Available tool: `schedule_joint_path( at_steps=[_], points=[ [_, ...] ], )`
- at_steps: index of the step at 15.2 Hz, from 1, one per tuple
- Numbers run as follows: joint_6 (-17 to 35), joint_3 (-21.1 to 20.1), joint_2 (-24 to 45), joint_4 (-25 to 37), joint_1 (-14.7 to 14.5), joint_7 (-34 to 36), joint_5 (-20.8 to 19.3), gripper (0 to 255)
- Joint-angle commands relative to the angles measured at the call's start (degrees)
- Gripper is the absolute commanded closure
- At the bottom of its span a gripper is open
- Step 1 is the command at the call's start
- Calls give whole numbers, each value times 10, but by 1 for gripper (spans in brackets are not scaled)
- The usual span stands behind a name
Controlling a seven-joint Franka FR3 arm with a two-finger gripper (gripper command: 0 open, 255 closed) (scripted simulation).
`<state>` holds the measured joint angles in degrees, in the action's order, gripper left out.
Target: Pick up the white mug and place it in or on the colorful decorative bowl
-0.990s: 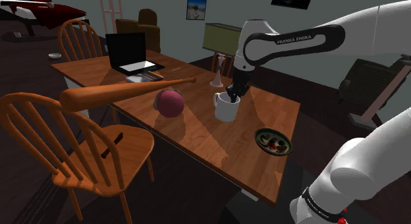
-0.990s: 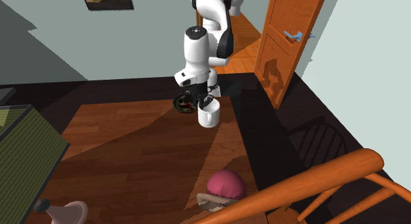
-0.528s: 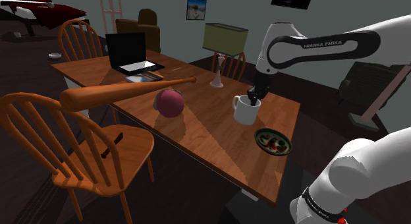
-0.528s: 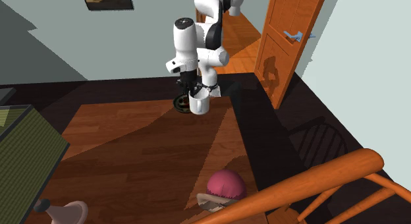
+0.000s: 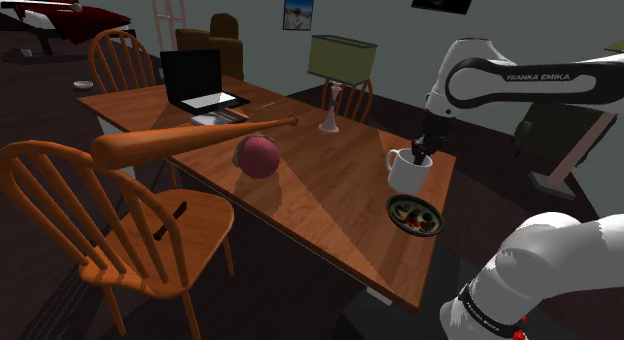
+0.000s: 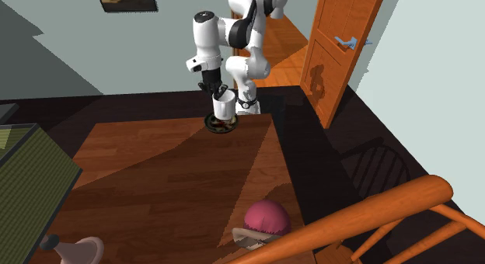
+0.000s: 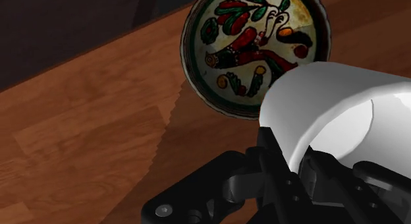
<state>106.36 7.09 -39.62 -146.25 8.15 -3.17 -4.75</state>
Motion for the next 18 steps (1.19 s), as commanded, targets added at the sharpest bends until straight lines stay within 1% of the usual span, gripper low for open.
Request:
schedule_joint_path(
  at_steps=[1,3,4,18],
  points=[
    [-15,21,-33,-17,16,-26,-17,255],
    [-30,40,-61,-29,32,-50,-34,255],
    [-32,42,-65,-31,34,-53,-37,255],
    [86,58,-42,-126,40,-51,-52,255]
  ],
)
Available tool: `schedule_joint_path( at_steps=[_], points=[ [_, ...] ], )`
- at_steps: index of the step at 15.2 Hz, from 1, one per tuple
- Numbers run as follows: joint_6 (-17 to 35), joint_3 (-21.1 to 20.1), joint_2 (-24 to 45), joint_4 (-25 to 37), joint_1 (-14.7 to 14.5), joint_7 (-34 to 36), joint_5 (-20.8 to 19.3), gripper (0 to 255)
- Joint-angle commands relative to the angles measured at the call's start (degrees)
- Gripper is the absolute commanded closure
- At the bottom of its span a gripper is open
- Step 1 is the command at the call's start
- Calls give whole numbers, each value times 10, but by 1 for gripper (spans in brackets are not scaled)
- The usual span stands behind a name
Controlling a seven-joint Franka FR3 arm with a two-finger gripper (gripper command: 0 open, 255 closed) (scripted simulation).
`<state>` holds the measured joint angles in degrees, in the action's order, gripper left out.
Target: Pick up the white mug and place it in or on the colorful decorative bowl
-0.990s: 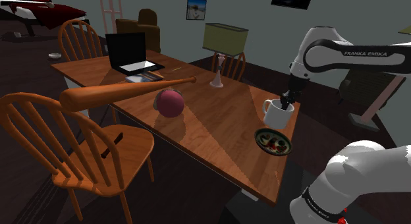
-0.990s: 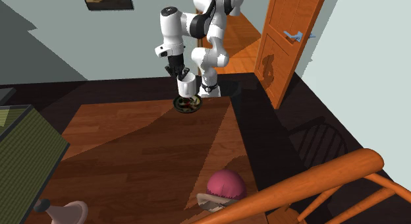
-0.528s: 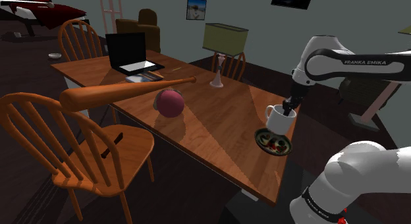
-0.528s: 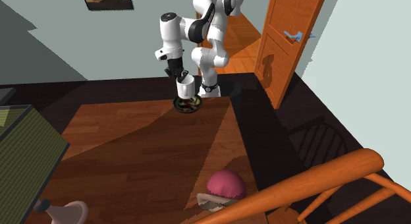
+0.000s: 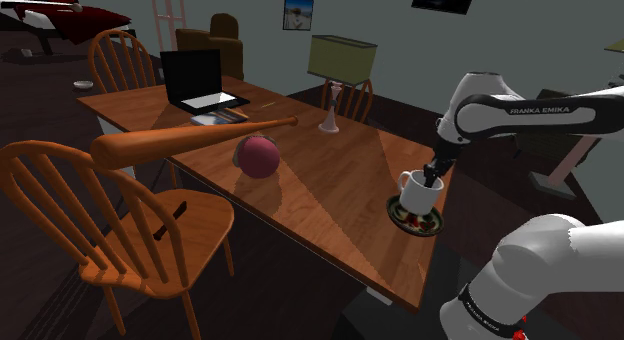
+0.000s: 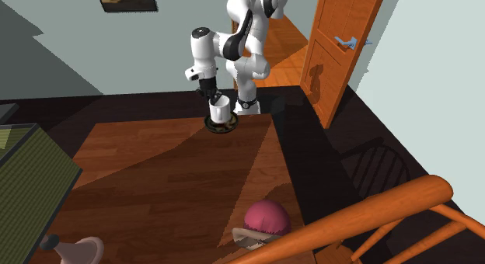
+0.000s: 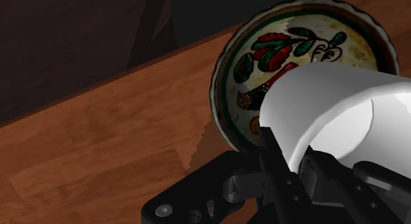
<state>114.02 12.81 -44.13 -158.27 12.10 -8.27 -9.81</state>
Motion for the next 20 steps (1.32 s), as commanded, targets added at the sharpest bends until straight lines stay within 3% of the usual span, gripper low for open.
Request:
schedule_joint_path(
  at_steps=[1,3,11,12,17,20],
  points=[
    [19,2,6,-12,1,0,-2,255],
    [42,6,15,-26,2,1,-5,255],
    [42,6,15,-26,1,1,-5,255],
    [42,6,15,-26,1,1,-5,0],
    [42,6,15,-26,2,1,-5,0],
    [-26,-4,-6,20,-2,0,4,0]
  ],
)
